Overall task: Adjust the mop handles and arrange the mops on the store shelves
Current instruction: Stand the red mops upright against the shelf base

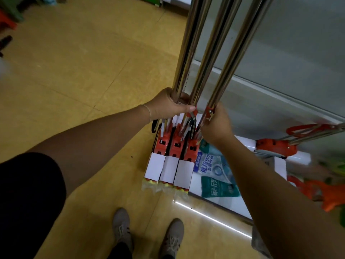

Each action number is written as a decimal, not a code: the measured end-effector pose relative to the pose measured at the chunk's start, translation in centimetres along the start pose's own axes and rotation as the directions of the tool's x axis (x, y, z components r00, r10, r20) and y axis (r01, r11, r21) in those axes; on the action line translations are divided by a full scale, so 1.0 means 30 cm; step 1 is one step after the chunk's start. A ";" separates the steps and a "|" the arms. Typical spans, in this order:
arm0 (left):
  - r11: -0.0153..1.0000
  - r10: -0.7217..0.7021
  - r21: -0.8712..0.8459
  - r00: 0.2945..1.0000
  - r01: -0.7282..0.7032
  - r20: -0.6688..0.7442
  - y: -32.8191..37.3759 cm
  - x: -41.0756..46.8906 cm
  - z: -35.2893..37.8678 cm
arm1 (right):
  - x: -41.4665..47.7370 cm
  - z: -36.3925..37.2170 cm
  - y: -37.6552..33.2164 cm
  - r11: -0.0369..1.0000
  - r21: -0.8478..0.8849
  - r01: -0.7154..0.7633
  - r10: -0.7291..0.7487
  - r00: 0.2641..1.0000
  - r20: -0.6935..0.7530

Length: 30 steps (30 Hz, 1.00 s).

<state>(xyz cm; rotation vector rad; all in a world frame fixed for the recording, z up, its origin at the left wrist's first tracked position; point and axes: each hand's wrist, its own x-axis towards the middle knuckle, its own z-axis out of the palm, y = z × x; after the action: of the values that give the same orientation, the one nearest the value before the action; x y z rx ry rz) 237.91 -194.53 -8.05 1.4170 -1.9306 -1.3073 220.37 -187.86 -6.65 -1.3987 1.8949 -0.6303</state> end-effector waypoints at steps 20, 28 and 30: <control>0.995 -0.032 -0.096 0.998 0.027 -0.048 -0.009 -0.089 0.005 | -0.002 -0.087 0.056 0.952 -0.233 0.198 -0.141 0.961 0.239; 0.995 -0.083 -0.065 0.994 0.079 -0.067 -0.063 -0.151 -0.113 | -0.016 -0.048 0.044 0.959 -0.212 0.188 -0.145 0.969 0.202; 0.994 -0.097 -0.051 0.992 0.093 -0.079 -0.088 -0.169 -0.161 | -0.018 -0.038 0.039 0.953 -0.241 0.185 -0.145 0.974 0.175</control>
<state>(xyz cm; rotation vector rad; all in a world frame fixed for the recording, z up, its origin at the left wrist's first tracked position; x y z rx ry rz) 244.96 -192.21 -7.04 1.5310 -1.7881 -1.3079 218.87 -187.01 -6.63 -1.7325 1.7941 -0.3488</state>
